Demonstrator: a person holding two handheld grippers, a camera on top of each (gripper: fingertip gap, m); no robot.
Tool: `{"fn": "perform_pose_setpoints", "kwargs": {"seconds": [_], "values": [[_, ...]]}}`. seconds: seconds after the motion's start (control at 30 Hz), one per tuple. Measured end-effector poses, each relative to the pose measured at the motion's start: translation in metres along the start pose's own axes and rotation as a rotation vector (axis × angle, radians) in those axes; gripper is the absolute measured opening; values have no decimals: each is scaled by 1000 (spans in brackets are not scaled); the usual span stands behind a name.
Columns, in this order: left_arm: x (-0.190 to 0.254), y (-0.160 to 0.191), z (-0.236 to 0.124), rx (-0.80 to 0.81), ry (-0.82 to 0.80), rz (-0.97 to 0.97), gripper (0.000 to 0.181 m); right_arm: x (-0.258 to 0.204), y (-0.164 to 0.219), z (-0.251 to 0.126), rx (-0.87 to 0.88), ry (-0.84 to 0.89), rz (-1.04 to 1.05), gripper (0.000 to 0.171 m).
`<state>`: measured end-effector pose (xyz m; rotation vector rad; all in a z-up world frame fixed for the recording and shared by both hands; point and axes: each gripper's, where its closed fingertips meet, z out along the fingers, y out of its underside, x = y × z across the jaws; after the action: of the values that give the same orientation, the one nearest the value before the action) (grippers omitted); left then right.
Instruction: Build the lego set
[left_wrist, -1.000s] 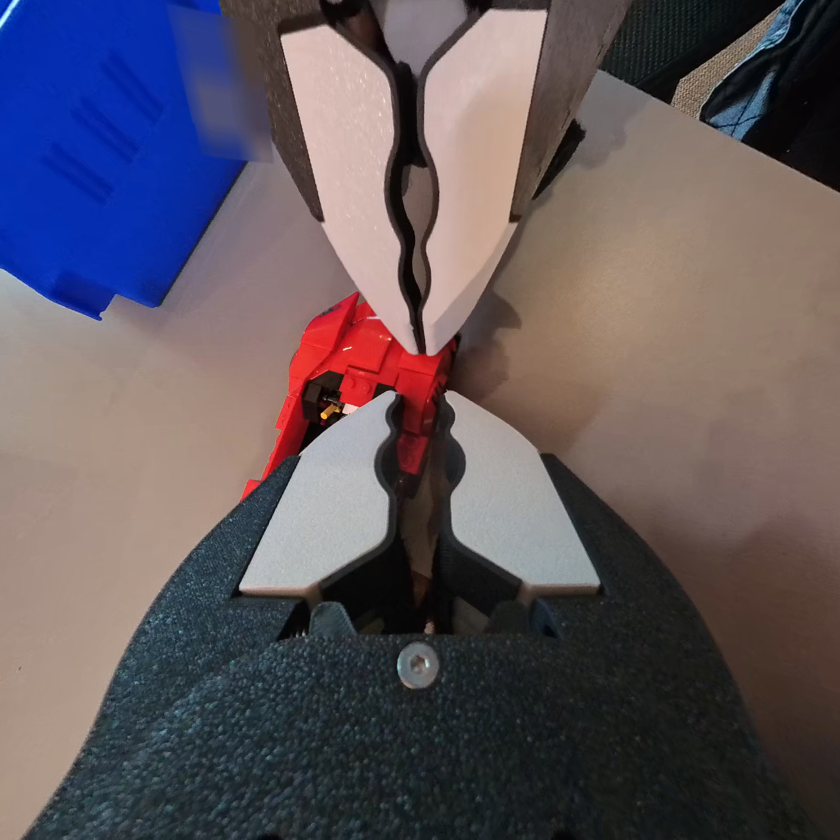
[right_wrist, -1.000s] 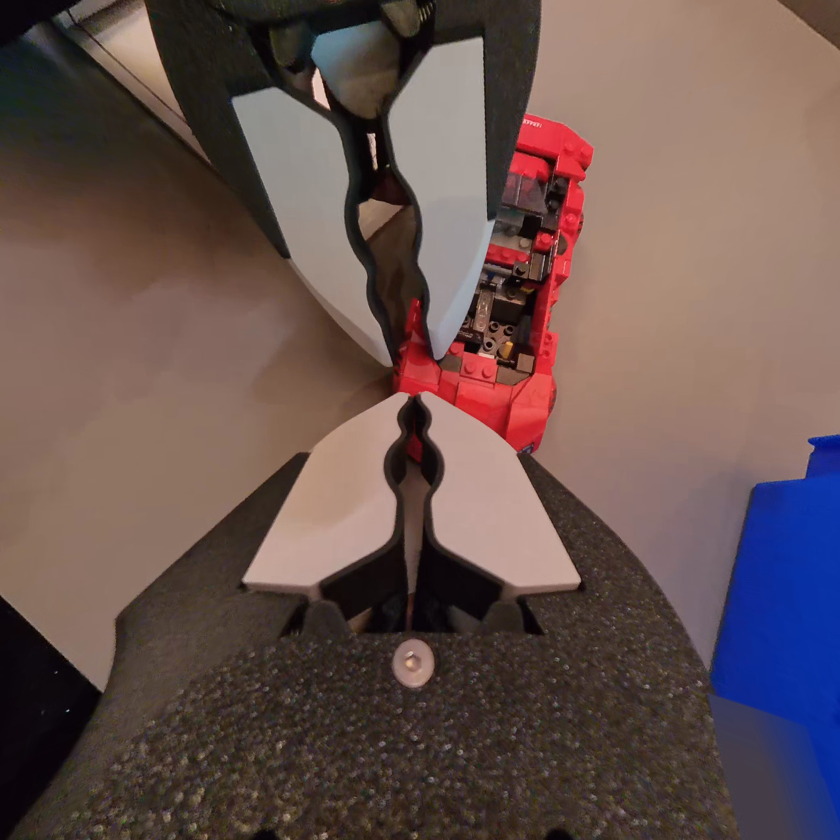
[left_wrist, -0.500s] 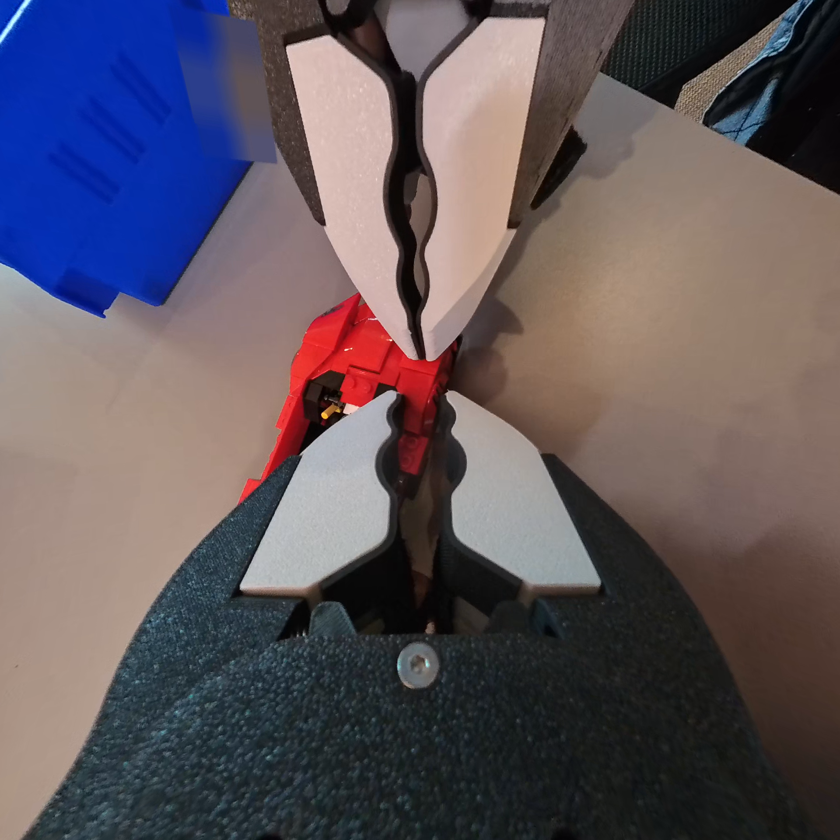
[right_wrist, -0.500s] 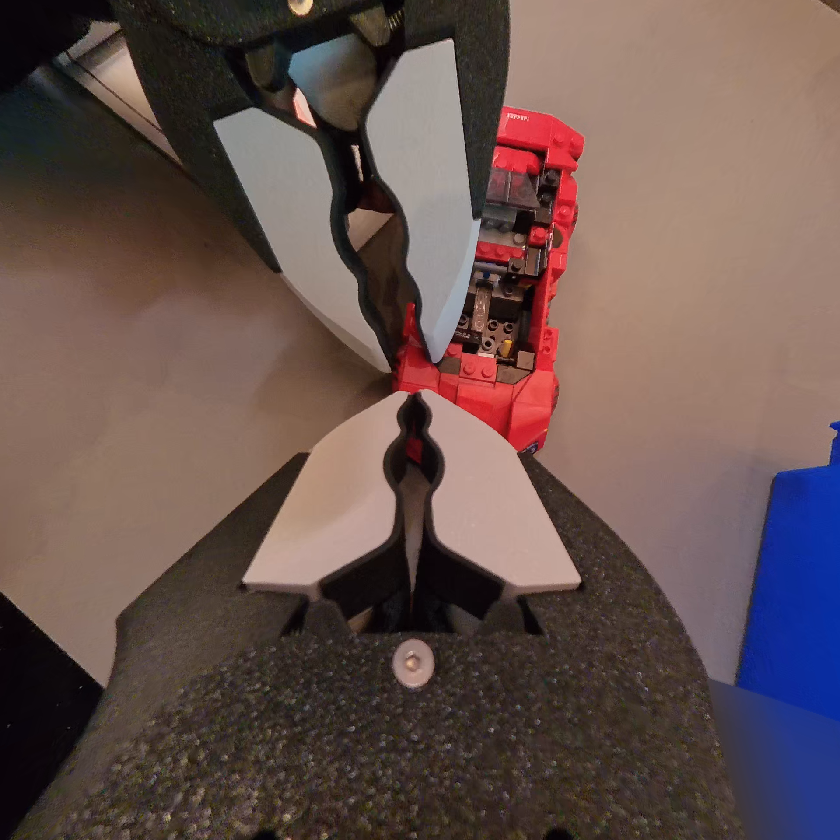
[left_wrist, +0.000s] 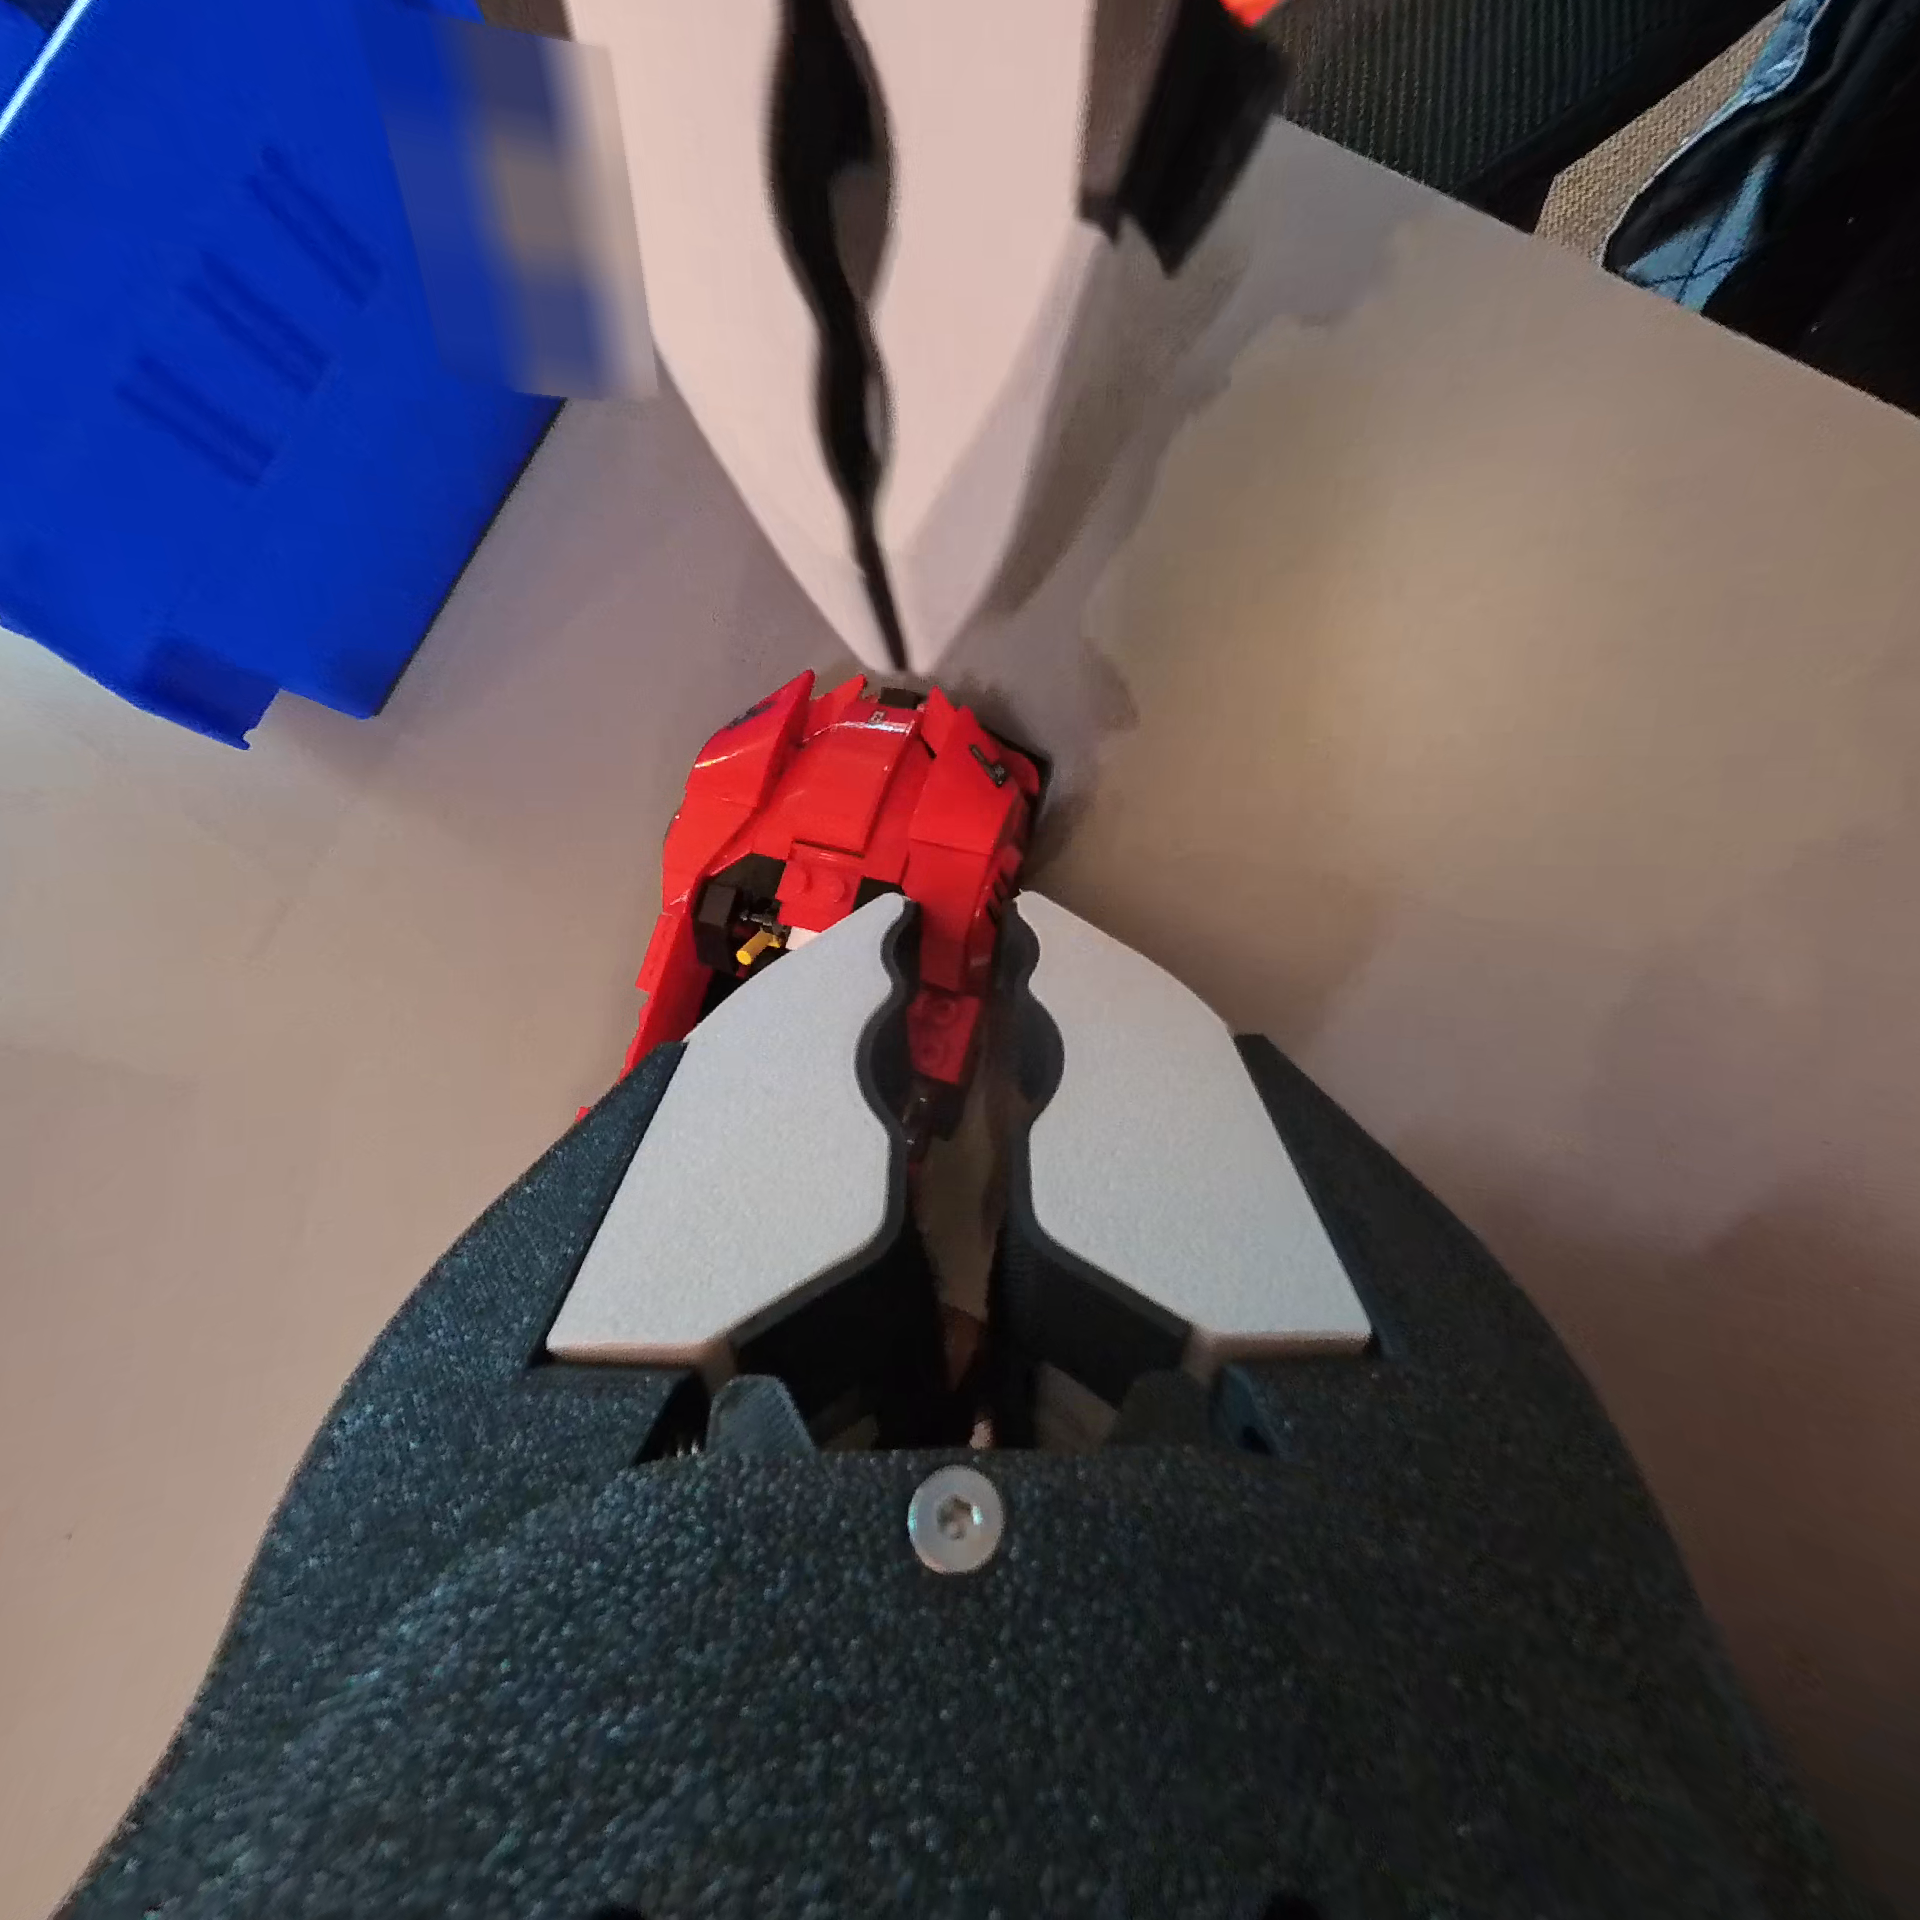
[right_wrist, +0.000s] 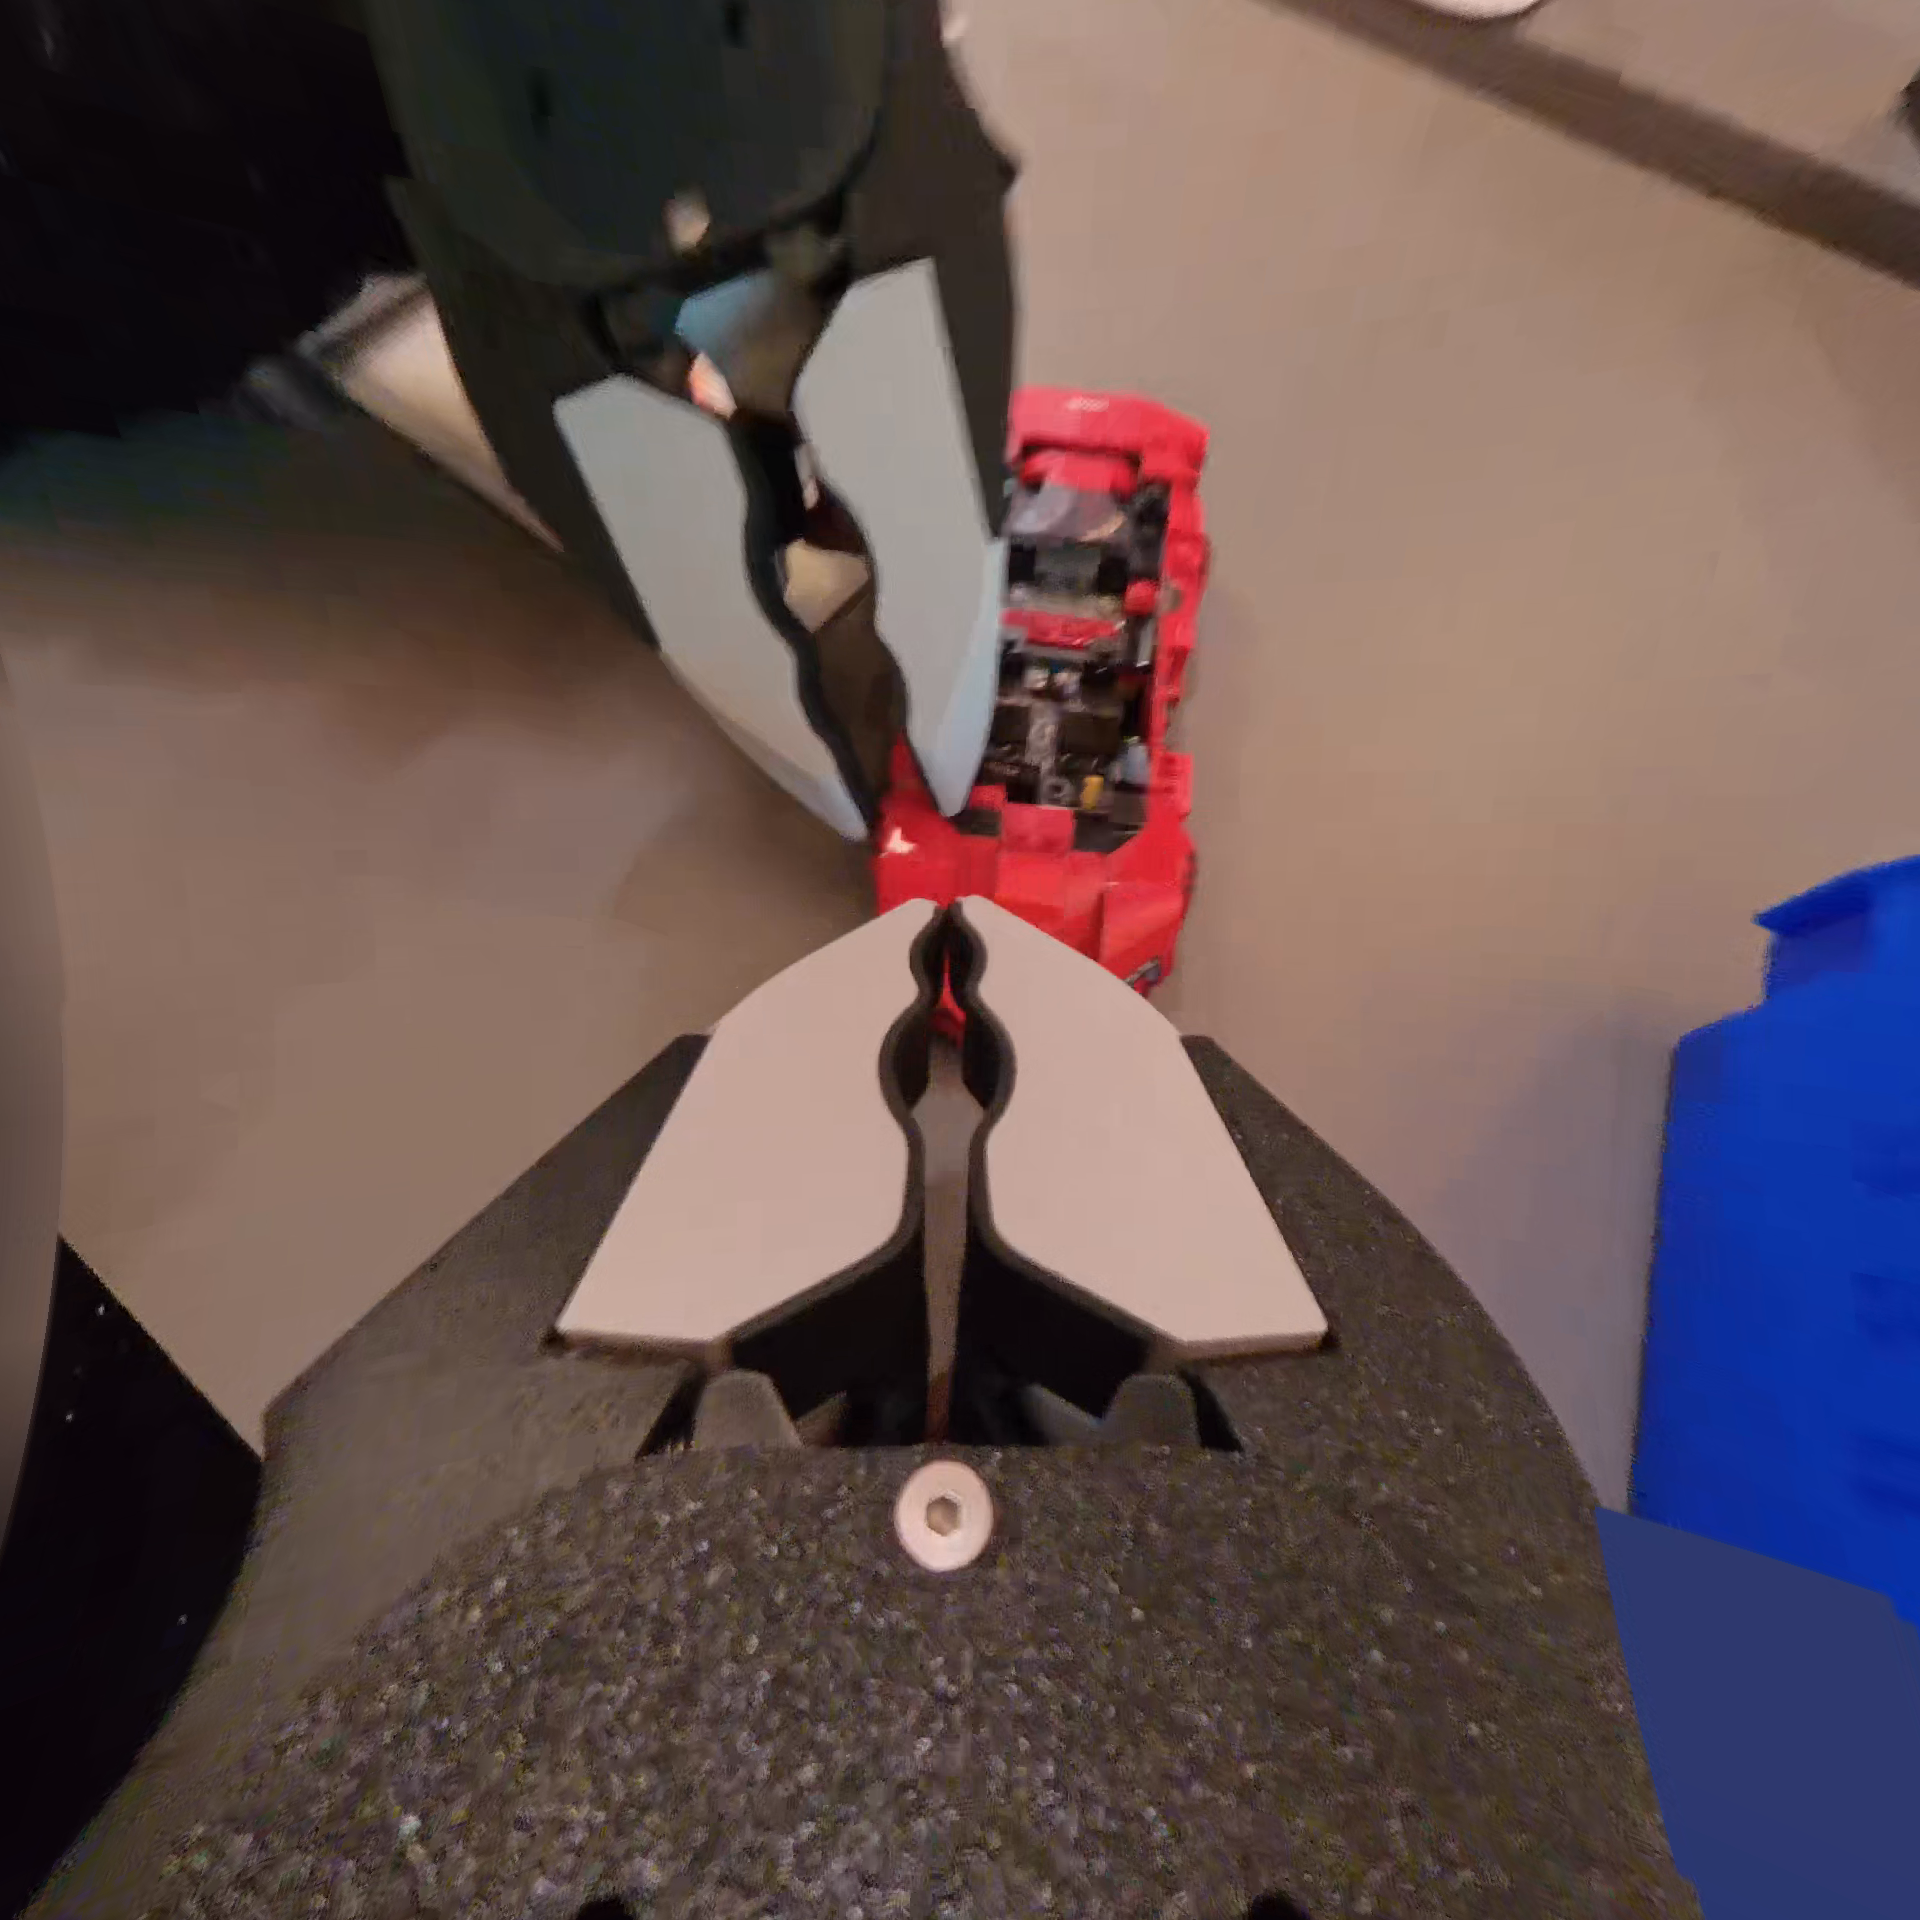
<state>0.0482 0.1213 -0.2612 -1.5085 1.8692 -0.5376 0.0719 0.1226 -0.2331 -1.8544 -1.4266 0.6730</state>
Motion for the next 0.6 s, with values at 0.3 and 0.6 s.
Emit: {"fn": "perform_pose_setpoints", "kwargs": {"seconds": [0.3, 0.6], "values": [[1, -1, 1, 5, 4, 2, 14, -4, 5, 25, -72, 16, -43, 0], [2, -1, 1, 7, 7, 4, 14, -4, 7, 27, -85, 14, -35, 0]]}}
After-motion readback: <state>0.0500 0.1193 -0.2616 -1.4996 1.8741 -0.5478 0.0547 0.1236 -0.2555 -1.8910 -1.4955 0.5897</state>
